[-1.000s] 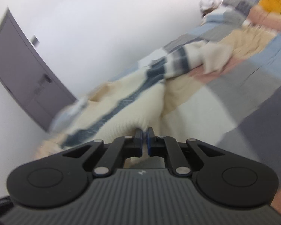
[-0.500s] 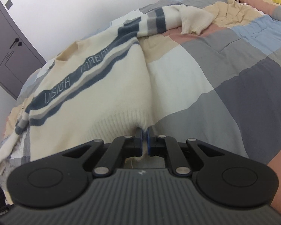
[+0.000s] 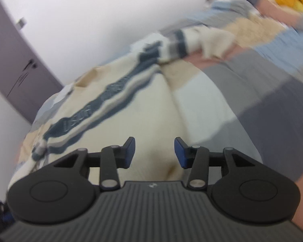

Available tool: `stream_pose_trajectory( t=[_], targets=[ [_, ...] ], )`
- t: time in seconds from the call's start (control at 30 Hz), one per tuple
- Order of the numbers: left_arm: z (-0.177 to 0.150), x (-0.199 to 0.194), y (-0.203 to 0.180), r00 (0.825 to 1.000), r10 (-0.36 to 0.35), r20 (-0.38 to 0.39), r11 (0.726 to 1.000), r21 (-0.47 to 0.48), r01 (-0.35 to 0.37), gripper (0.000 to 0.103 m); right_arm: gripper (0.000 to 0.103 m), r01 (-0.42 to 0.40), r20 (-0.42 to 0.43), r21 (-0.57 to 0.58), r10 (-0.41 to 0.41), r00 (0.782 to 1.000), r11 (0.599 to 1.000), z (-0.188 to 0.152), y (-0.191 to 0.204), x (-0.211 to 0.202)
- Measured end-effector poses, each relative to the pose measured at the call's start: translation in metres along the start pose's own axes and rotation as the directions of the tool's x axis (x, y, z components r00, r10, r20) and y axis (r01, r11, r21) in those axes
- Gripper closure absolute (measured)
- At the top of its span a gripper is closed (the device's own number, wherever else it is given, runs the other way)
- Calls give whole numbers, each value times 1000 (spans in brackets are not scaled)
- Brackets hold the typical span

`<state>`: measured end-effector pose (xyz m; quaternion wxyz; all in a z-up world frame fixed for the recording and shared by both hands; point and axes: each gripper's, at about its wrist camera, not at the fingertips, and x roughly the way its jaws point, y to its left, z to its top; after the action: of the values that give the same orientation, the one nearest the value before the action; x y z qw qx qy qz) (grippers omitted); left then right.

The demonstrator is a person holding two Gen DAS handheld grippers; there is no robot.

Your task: Fold large clothes

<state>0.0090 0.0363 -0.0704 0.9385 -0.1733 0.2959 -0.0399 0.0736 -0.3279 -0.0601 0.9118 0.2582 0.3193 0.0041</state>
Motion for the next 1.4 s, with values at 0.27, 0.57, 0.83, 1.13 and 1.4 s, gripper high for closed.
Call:
stream_pose_trajectory(
  t=[0.27, 0.57, 0.83, 1.13, 1.4],
  targets=[
    [10, 56, -30, 997, -30, -75, 993, 110, 38, 42, 58, -90, -10, -186, 90, 996, 978, -8, 39, 11],
    [-22, 104, -6, 981, 51, -189, 997, 60, -40, 42, 60, -12, -182, -129, -12, 983, 992, -27, 33, 70],
    [-38, 118, 3, 961, 91, -261, 996, 23, -88, 42, 61, 23, -248, -56, -36, 968, 998, -37, 20, 80],
    [-27, 100, 21, 977, 88, -195, 992, -68, -103, 42, 22, -62, -100, 126, 75, 992, 990, -6, -9, 19],
    [-22, 96, 24, 982, 111, -154, 989, -77, -124, 42, 22, -20, -68, 134, 29, 997, 991, 67, -37, 42]
  ],
)
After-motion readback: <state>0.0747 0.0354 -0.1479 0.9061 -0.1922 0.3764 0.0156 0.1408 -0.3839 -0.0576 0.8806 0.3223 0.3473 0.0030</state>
